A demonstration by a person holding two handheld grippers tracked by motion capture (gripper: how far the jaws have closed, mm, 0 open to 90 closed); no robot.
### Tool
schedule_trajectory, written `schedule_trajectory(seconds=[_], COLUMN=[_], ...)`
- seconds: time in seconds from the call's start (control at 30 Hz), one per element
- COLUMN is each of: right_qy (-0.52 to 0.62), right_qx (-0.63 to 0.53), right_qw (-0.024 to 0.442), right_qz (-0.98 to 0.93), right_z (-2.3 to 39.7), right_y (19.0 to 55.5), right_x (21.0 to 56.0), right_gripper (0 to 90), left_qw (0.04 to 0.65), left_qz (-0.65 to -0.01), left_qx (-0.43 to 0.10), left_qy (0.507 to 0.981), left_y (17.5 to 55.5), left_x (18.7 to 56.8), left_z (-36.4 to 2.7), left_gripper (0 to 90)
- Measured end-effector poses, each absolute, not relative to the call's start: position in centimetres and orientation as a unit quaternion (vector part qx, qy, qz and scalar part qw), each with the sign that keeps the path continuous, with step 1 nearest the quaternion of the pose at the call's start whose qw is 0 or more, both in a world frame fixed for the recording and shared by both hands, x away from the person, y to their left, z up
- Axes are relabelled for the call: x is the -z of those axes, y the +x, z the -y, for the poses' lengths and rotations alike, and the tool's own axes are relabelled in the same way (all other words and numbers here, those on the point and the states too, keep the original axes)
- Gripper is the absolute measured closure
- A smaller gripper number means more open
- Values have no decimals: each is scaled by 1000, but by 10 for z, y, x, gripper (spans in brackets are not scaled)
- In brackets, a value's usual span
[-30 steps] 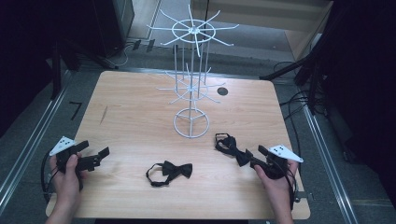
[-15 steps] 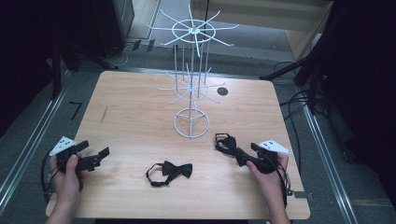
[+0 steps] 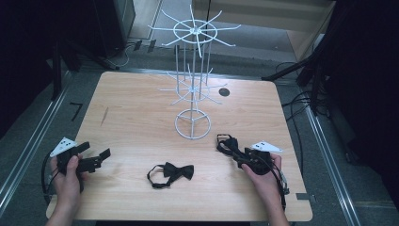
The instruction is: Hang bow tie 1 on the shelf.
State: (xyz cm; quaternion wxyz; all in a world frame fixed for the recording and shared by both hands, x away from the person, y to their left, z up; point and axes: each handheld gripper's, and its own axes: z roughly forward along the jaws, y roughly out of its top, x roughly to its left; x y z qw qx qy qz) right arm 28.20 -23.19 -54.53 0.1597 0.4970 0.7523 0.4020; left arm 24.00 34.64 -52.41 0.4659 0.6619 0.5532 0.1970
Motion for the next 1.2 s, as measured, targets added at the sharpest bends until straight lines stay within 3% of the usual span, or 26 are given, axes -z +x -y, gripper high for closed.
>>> schedule_trajectory(seconds=[0.13, 0.23, 0.27, 0.3, 0.33, 0.4, 1.2], right_qy=[491, 505, 505, 511, 511, 517, 492], right_qx=[-395, -395, -395, -398, -398, -405, -471], right_qw=[165, 168, 168, 169, 169, 158, 210], right_qz=[-759, -749, -749, -743, -743, -738, -702], right_z=[230, 232, 232, 233, 233, 235, 230], right_y=[282, 280, 280, 280, 280, 280, 260], right_x=[547, 547, 547, 548, 548, 548, 512], right_gripper=[489, 657, 657, 729, 729, 813, 841], left_qw=[466, 465, 465, 463, 463, 462, 464], left_qz=[-553, -553, -553, -552, -552, -552, -549], left_qx=[-196, -196, -196, -195, -195, -195, -196], left_qy=[663, 664, 664, 665, 665, 666, 667], left_y=[240, 240, 240, 241, 241, 241, 241], left_x=[524, 524, 524, 524, 524, 524, 524], left_z=[-346, -347, -347, -346, -346, -346, -345], left_gripper=[0, 0, 0, 0, 0, 0, 0])
